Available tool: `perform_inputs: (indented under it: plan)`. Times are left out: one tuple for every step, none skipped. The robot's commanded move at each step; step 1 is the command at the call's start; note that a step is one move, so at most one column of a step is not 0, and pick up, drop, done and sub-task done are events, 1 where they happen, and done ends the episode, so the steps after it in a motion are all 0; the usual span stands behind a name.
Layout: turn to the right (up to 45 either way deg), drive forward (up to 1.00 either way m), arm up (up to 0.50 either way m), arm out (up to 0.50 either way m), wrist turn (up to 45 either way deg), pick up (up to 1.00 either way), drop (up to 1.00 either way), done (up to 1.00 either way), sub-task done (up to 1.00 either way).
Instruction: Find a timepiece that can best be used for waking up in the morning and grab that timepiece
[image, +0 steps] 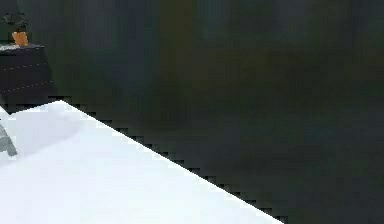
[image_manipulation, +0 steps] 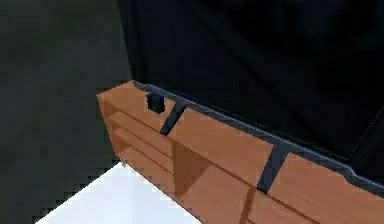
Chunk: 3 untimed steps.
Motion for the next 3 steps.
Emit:
perform_inputs:
  plan:
    - [45.0, 0.00, 0.00, 0.00, 0.0, 0.00, 0.00, 0.00, 0.00]
    - [12.0, 0.00, 0.00, 0.00, 0.0, 0.00, 0.00, 0.00, 0.00]
    - [0.0, 0.55, 0.00, 0.00, 0.0, 0.00, 0.00, 0.00, 0.00]
